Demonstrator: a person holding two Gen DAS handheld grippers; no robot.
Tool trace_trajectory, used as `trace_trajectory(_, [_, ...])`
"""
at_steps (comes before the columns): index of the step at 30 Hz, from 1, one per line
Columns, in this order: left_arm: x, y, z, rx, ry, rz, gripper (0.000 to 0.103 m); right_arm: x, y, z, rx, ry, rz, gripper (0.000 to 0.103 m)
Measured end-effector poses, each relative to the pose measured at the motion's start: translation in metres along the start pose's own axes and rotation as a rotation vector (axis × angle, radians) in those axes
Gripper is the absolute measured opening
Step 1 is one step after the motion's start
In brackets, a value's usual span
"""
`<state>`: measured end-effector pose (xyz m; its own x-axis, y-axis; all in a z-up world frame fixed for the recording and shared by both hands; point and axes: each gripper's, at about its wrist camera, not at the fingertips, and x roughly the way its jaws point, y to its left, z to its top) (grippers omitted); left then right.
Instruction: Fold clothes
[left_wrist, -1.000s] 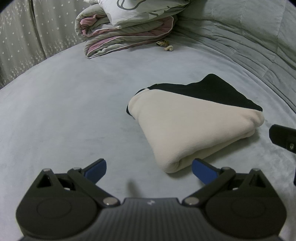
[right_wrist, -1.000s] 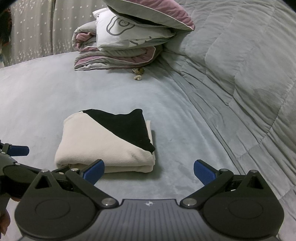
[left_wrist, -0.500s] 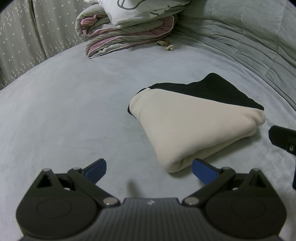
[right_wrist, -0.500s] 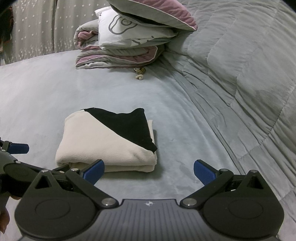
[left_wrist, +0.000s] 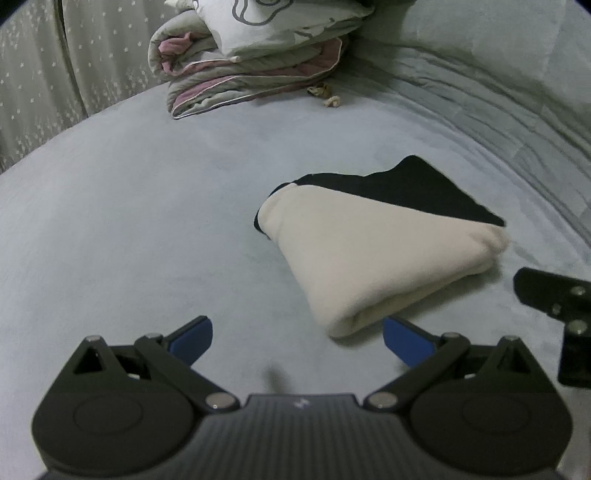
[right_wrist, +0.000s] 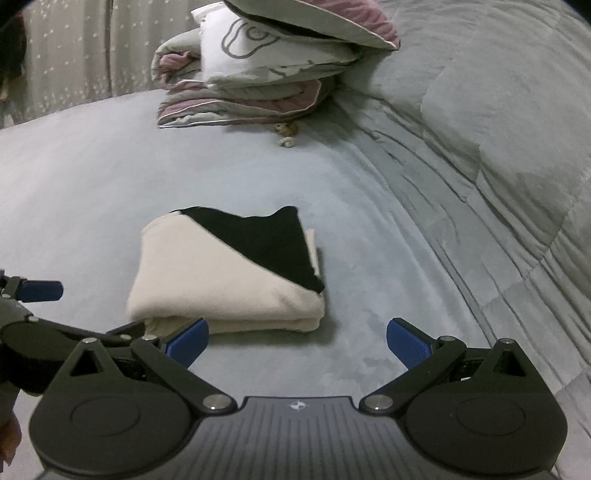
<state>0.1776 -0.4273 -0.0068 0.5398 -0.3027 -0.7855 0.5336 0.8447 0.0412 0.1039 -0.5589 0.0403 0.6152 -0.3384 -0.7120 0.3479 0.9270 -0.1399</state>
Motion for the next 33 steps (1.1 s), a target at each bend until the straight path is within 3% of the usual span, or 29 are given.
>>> trace_trajectory(12, [-0.143,0.026,-0.036,0.02,-0.036,0.018,0.103,-0.142,0.014,-0.003,0.037,-0.058,0.003,0.103])
trace_trajectory(20, [-0.227,0.037,-0.083,0.013,-0.065,0.009,0.103,-0.224,0.044,-0.034,0.034,-0.086,0.032,0.103])
trace_trajectory(27, [-0.273,0.049,-0.124,-0.016,-0.068,0.012,0.103,-0.271,0.059,-0.07,0.073,-0.098,0.053,0.103])
trace_trajectory(33, [-0.295,0.063,-0.156,-0.048,-0.054,0.017,0.103,-0.285,0.068,-0.098,0.084,-0.076,0.054,0.103])
